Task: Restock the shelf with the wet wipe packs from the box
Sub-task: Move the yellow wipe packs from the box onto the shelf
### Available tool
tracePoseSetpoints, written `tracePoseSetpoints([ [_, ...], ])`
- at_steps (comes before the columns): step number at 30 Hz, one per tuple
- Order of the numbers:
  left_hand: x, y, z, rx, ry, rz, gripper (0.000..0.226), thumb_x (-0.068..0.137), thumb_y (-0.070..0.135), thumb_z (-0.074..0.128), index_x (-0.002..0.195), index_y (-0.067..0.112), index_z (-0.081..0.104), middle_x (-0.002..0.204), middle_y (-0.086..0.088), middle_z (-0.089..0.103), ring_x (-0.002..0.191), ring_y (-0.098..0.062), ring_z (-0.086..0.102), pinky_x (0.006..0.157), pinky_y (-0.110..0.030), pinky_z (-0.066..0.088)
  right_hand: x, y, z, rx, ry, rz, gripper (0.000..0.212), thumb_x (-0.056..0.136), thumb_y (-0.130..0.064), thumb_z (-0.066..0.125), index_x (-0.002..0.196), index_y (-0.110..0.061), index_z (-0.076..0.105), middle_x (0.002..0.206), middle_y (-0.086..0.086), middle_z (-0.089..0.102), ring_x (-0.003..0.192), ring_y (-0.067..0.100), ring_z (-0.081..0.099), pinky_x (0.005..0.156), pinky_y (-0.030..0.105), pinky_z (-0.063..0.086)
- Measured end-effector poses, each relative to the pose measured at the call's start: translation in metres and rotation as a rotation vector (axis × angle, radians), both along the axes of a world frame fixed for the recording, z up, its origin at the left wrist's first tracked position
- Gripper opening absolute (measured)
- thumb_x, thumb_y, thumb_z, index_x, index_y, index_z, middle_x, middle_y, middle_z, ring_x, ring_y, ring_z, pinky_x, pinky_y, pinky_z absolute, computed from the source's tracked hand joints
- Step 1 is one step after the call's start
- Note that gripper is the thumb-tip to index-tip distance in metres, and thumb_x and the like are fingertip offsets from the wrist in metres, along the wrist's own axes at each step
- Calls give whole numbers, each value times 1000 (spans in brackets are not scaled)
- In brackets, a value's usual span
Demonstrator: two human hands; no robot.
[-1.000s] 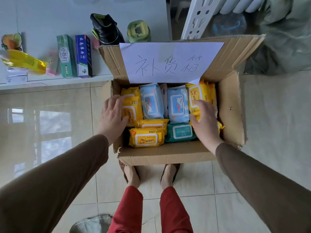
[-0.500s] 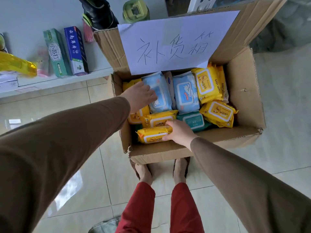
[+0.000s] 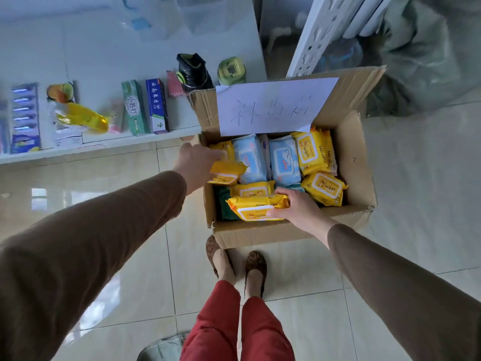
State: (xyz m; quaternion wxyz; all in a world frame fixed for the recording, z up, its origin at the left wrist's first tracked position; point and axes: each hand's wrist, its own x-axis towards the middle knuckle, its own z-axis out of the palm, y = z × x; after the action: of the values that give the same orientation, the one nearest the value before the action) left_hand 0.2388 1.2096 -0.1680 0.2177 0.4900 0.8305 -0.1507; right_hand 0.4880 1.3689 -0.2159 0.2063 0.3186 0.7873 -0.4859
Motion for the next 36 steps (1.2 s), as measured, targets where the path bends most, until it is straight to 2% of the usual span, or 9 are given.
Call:
tracePoseSetpoints([
  [3,-13,-44,67,114,-205,318,41,86,31,70,123,20,54,120,-8,62,107,-30,58,89,-37,48,-19,-5,65,-71,55,-43,65,71,-49,83,127,-26,60,108,-7,65,96,11,62,70,18,43],
  [6,-28,-96,138,175,-216,461,47,86,34,69,129,20,55,125,-7,60,107,-28,57,87,-37,46,-55,-17,140,-175,107,-49,53,71,-39,87,117,-25,65,101,1,71,90,17,67,76,29,53],
  [10,-58,-176,229,288,-218,665,44,80,44,70,121,34,58,112,1,64,86,-17,53,65,-29,41,-124,-54,240,-245,237,30,26,73,-26,88,89,-29,67,81,-14,70,81,7,67,77,26,51],
  [12,-77,-222,272,334,-201,722,47,74,49,70,118,39,59,106,3,64,88,-18,56,68,-32,43,-164,-84,284,-256,306,55,28,71,-28,87,92,-21,69,81,-11,70,78,5,66,75,24,52],
  [16,-121,-315,337,503,-179,875,37,63,49,72,95,34,62,81,7,63,77,-19,61,65,-35,51,-241,-154,349,-320,424,110,26,77,-20,84,96,-30,70,80,-18,73,71,-5,67,64,11,50],
  [18,-148,-360,360,578,-160,908,26,66,40,79,82,31,60,72,6,60,69,-17,58,58,-31,45,-280,-194,373,-337,461,128,23,80,-14,81,94,-26,67,76,-17,73,63,-5,66,56,10,50],
  [23,-227,-466,409,690,-114,909,28,68,35,79,86,24,62,72,3,61,68,-20,57,57,-30,42,-377,-300,424,-343,551,161,27,74,-32,83,95,-42,71,104,-2,77,98,20,73,85,37,59],
  [31,-357,-570,440,739,-17,907,21,79,40,74,93,30,62,80,6,64,72,-18,61,59,-33,48,-509,-390,462,-310,629,165,43,70,-42,81,108,-30,65,102,-9,77,91,9,74,68,22,59],
  [36,-471,-591,447,706,92,871,22,77,42,76,92,33,61,79,9,62,74,-16,58,63,-34,49,-614,-406,466,-265,671,152,38,74,-40,81,107,-30,65,103,-11,76,95,8,72,74,20,56],
])
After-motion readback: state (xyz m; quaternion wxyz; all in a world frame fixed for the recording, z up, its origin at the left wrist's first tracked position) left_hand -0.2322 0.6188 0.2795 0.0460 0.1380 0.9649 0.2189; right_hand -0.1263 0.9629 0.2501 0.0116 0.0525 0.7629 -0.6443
